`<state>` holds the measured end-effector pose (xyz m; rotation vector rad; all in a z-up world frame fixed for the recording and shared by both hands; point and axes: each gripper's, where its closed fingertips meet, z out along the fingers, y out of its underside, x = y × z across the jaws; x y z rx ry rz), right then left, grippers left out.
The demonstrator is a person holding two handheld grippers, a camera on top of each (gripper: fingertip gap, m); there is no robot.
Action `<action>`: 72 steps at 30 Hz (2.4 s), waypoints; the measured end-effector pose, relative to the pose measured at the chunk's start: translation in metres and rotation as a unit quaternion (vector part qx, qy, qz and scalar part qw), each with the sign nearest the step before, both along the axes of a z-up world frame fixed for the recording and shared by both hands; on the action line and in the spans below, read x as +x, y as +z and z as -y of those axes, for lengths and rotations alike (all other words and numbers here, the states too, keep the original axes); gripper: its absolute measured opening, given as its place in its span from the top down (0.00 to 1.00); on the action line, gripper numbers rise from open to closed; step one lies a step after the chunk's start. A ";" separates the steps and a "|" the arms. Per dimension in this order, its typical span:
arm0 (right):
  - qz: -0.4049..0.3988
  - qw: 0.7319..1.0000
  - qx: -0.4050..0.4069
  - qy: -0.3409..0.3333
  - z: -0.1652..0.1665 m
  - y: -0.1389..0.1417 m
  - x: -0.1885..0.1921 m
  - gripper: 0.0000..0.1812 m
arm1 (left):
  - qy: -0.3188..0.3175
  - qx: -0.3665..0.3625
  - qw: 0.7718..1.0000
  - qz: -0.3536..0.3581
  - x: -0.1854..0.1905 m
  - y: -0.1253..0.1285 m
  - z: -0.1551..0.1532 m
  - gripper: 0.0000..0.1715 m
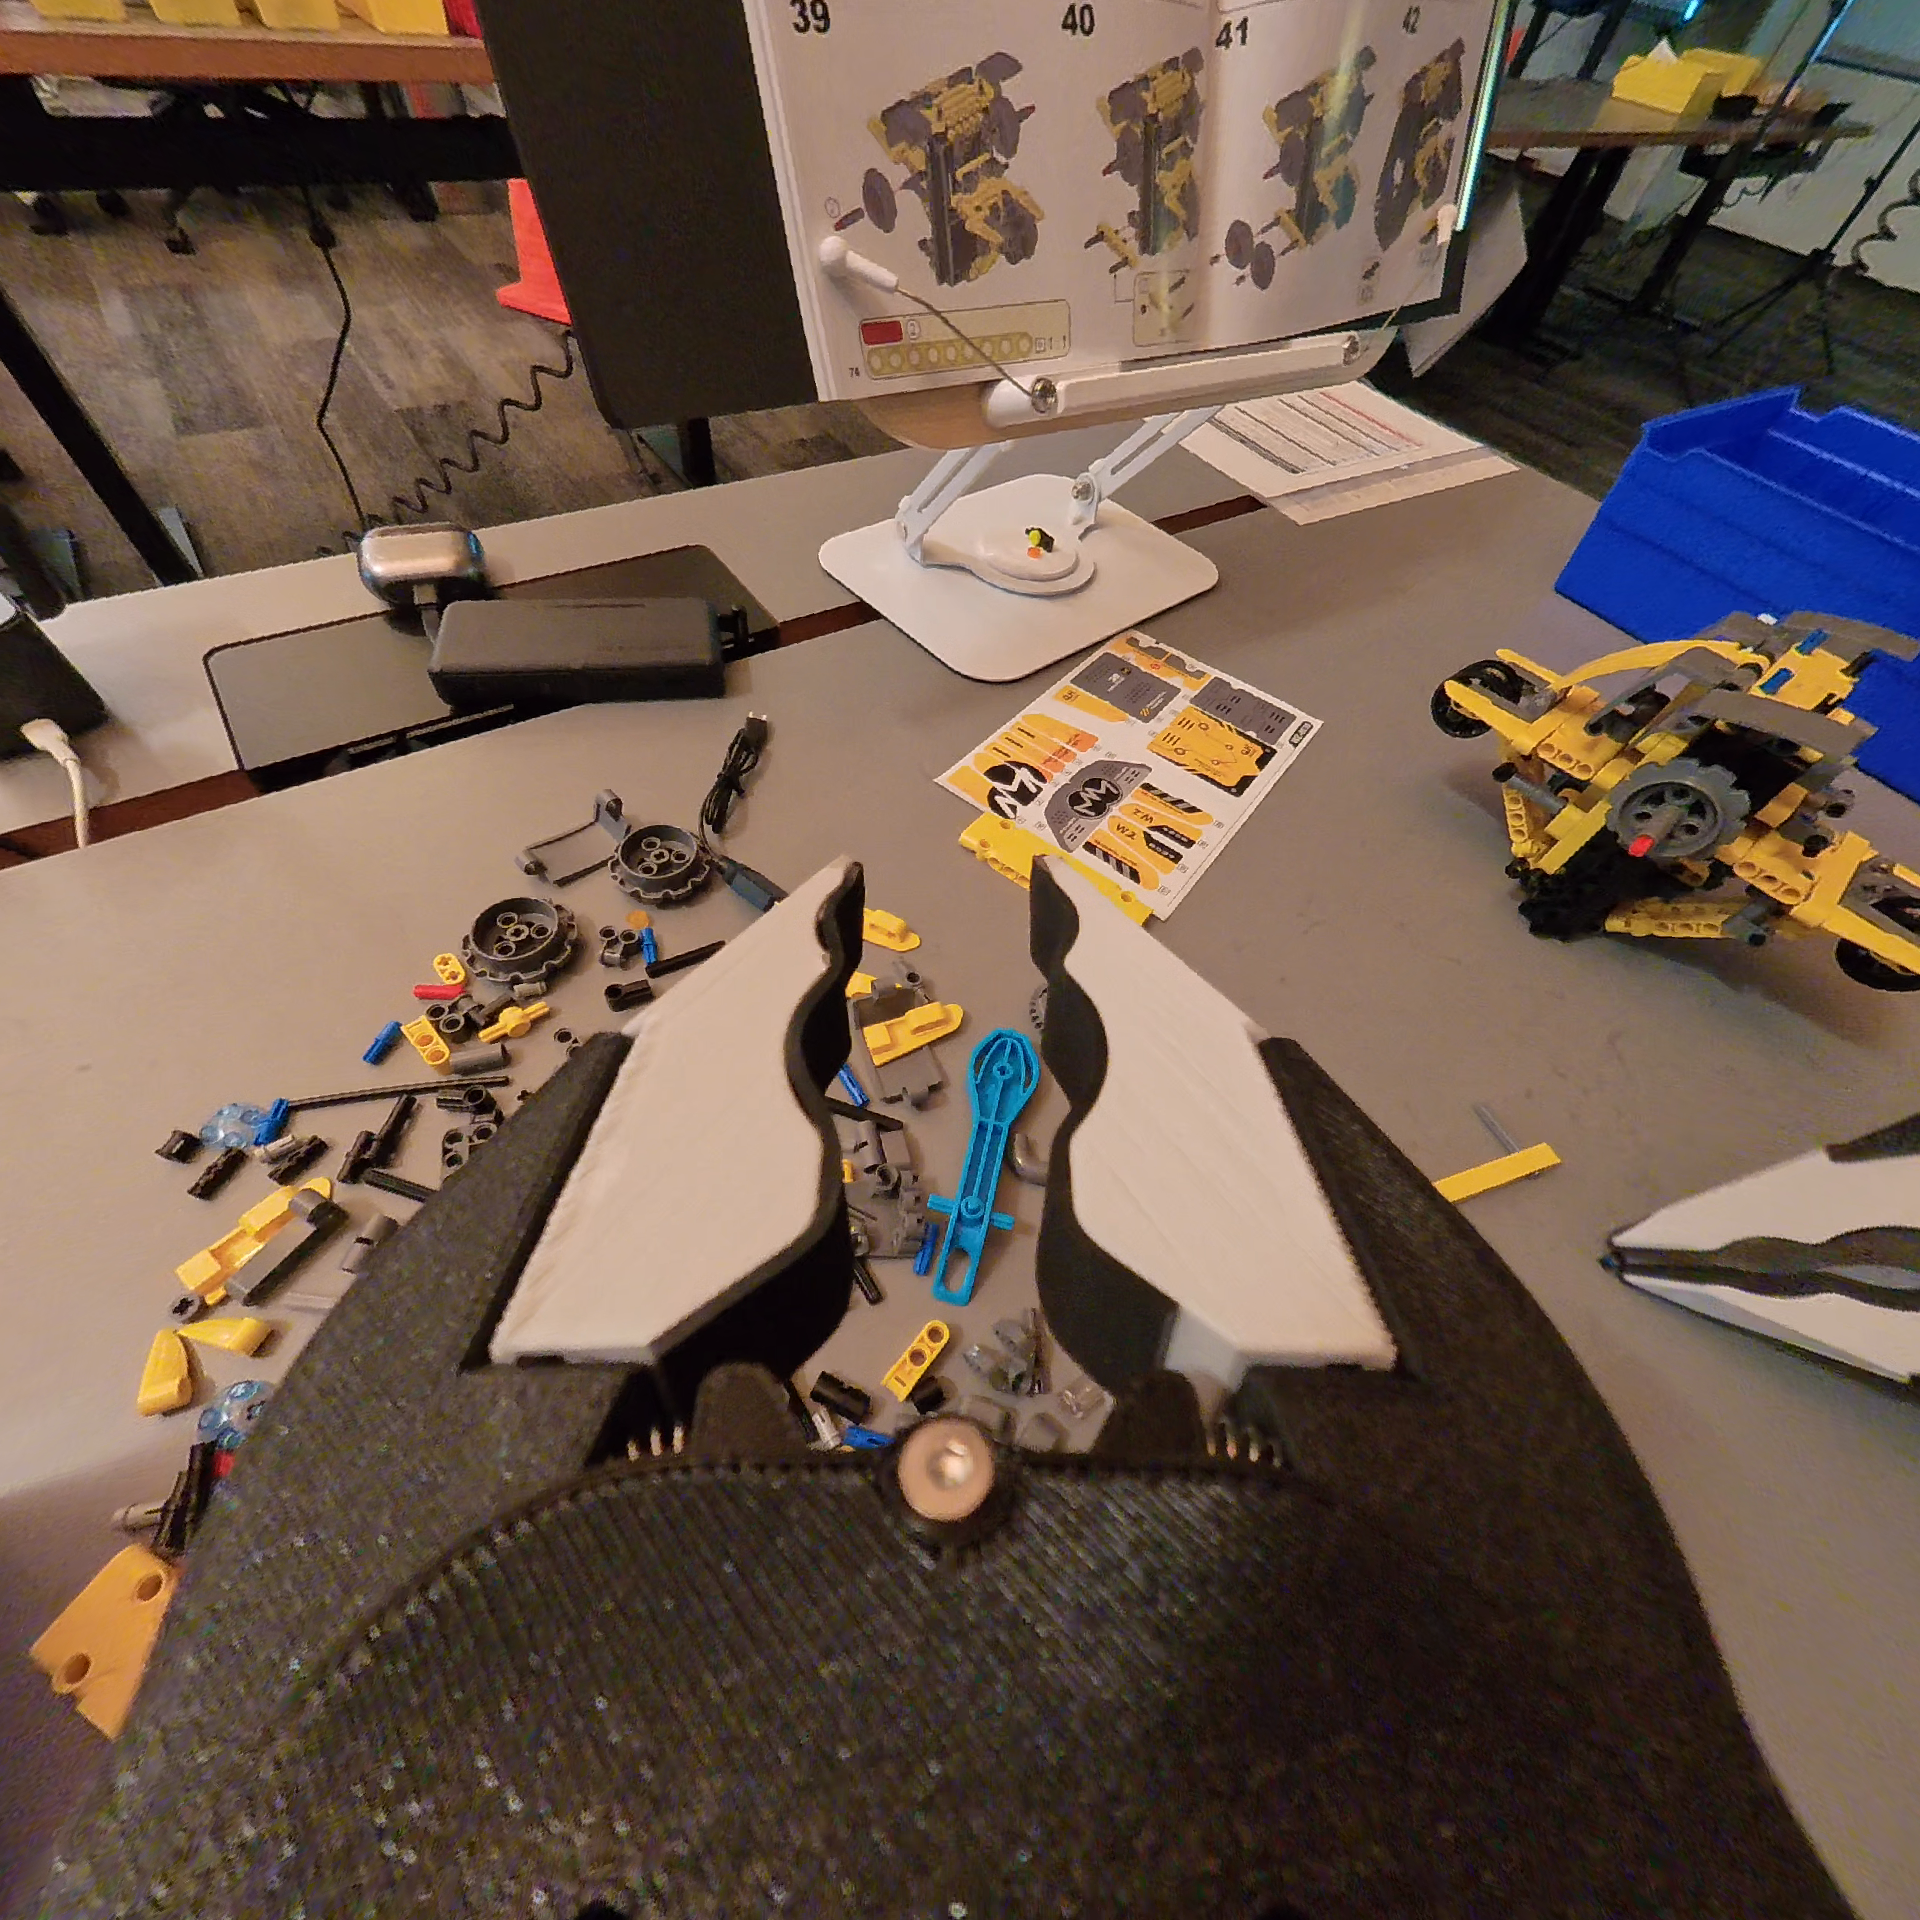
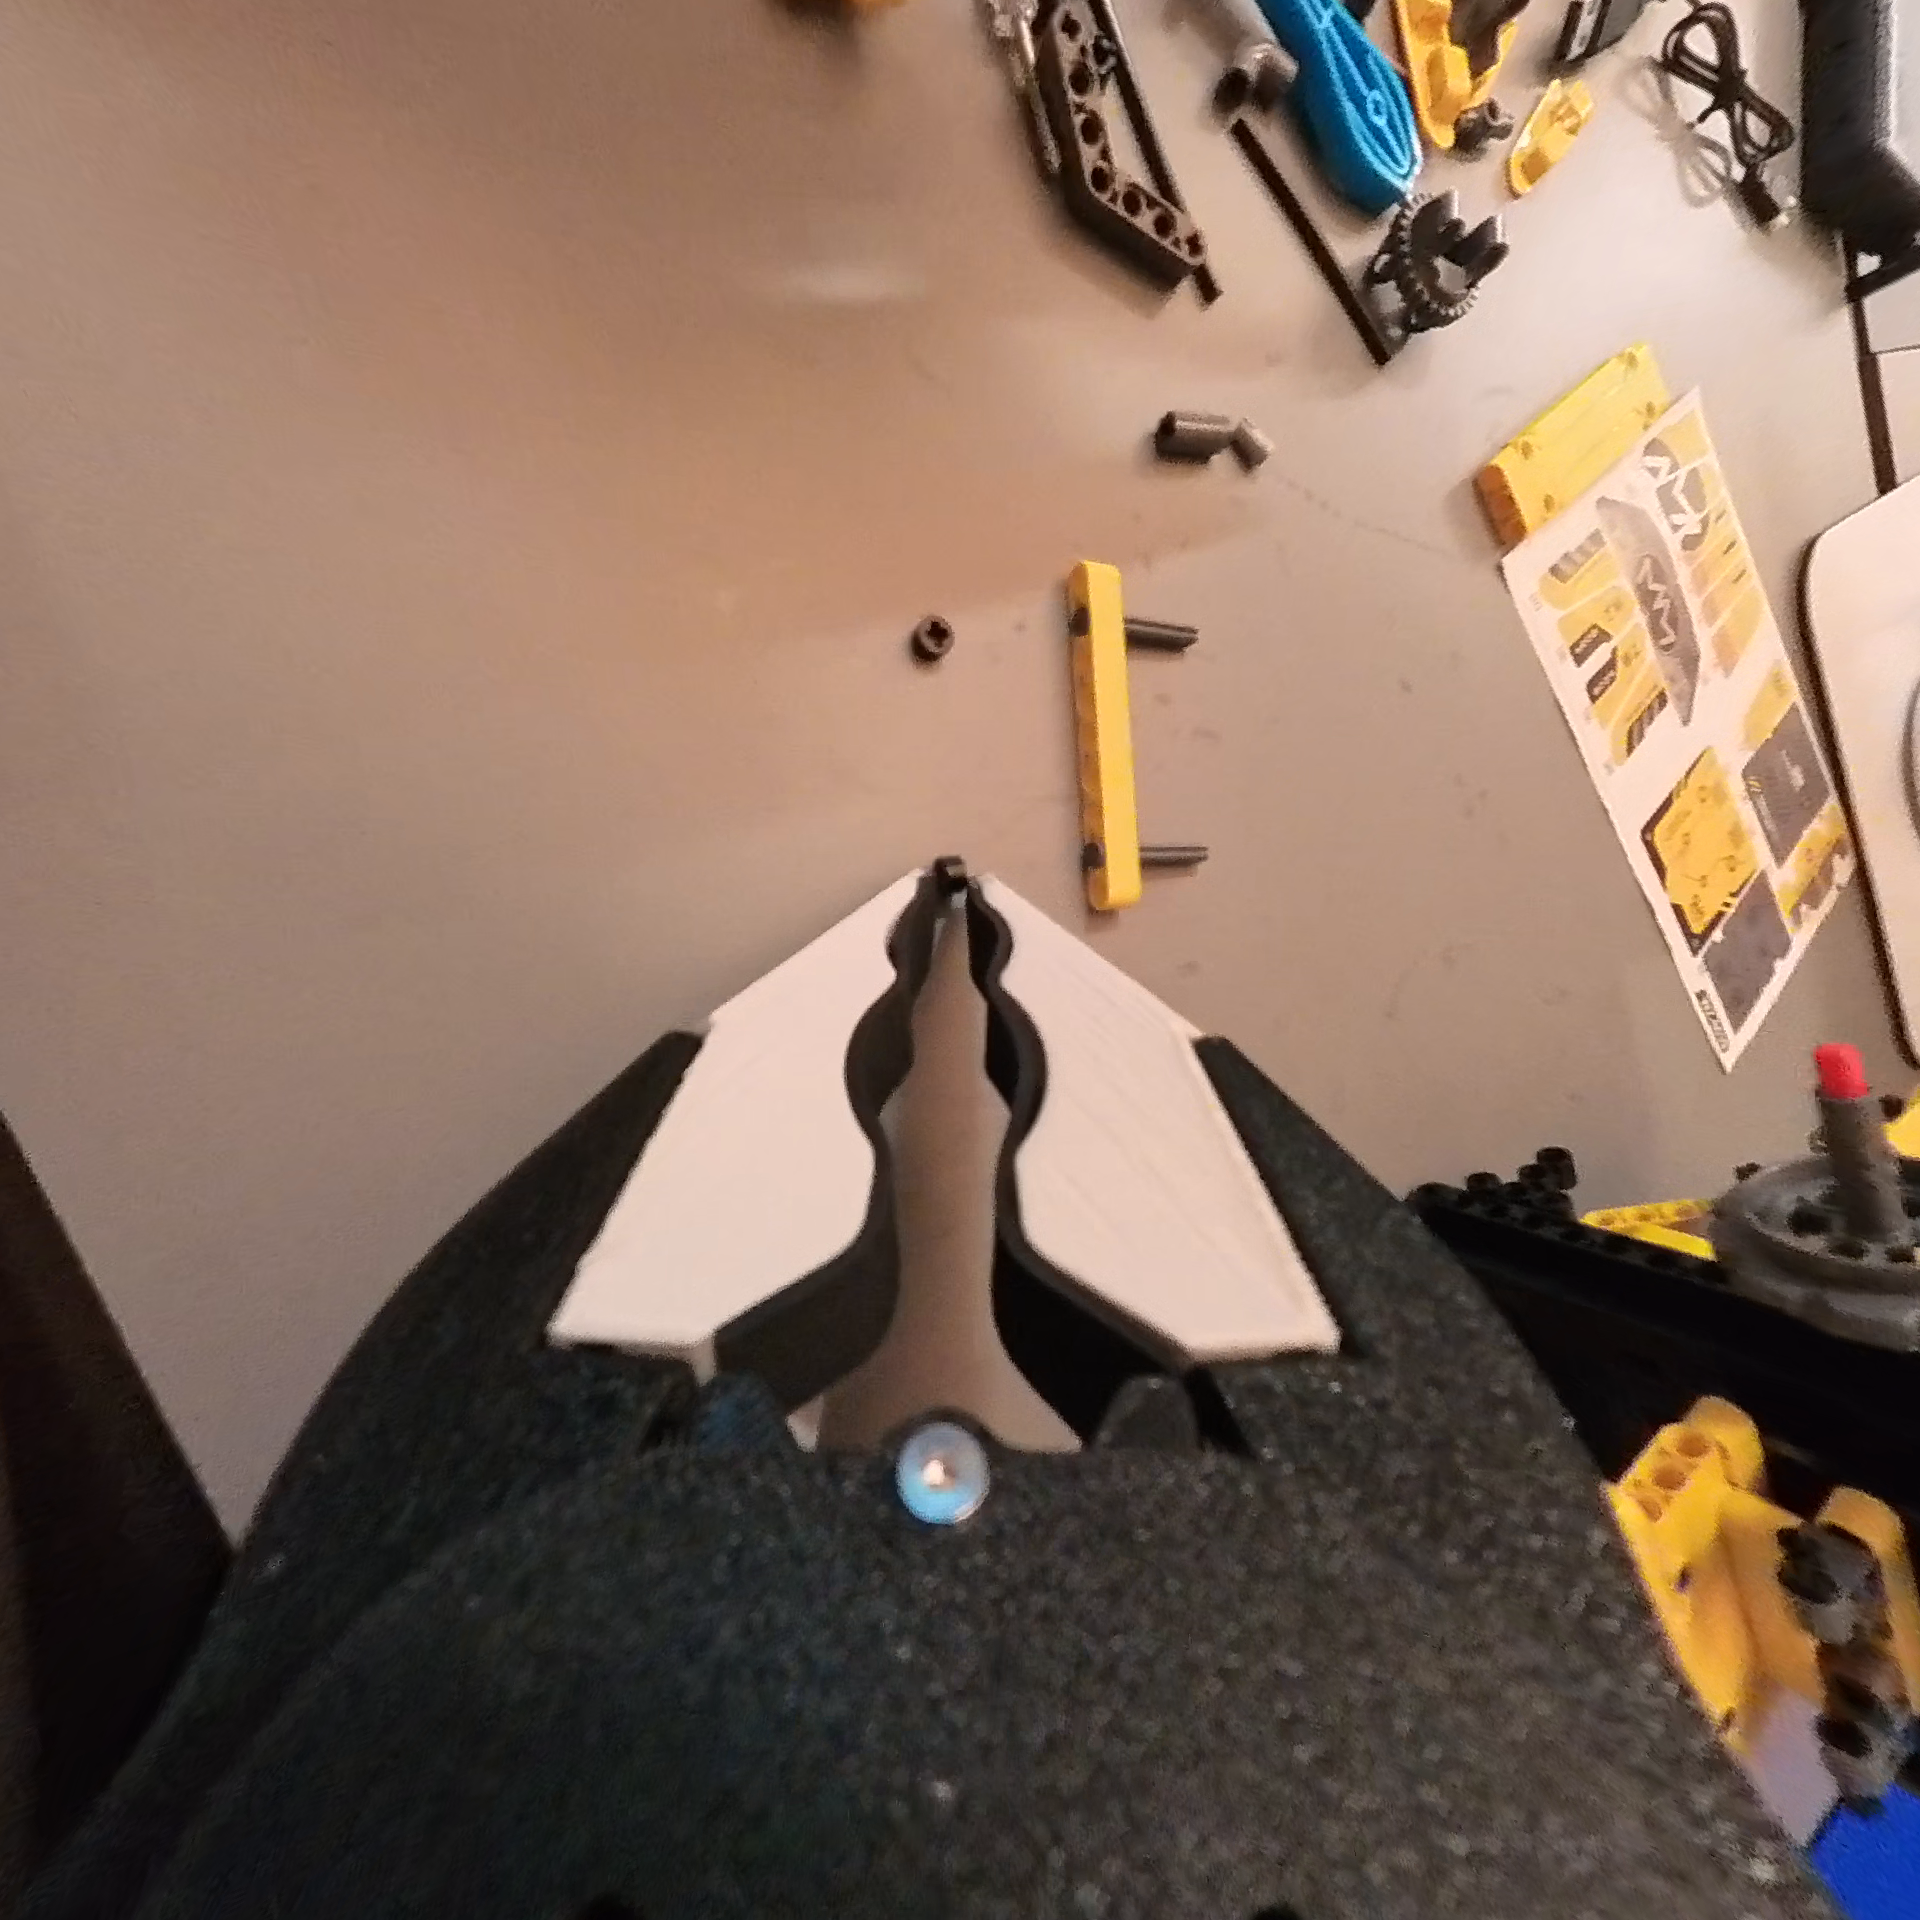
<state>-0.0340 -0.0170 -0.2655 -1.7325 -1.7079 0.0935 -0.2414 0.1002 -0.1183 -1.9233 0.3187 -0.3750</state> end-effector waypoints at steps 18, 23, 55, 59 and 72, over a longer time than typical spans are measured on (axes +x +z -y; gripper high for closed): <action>-0.070 0.989 -0.127 -0.044 0.008 0.001 -0.002 0.92 | 0.003 0.002 1.000 -0.008 0.000 0.000 0.000 0.81; -0.071 0.990 -0.111 -0.044 0.003 0.002 -0.004 0.97 | 0.004 0.001 1.000 -0.008 -0.001 -0.001 -0.001 0.81; -0.063 0.993 -0.102 -0.024 0.003 0.005 -0.006 1.00 | 0.006 -0.001 1.000 -0.009 -0.003 -0.002 -0.001 0.81; -0.069 0.991 -0.111 -0.038 -0.003 0.004 -0.003 1.00 | 0.006 -0.001 1.000 -0.009 -0.003 -0.002 -0.001 0.81; -0.107 0.984 -0.122 -0.074 -0.013 0.013 0.004 0.98 | 0.006 -0.004 1.000 -0.008 -0.004 -0.004 -0.001 0.81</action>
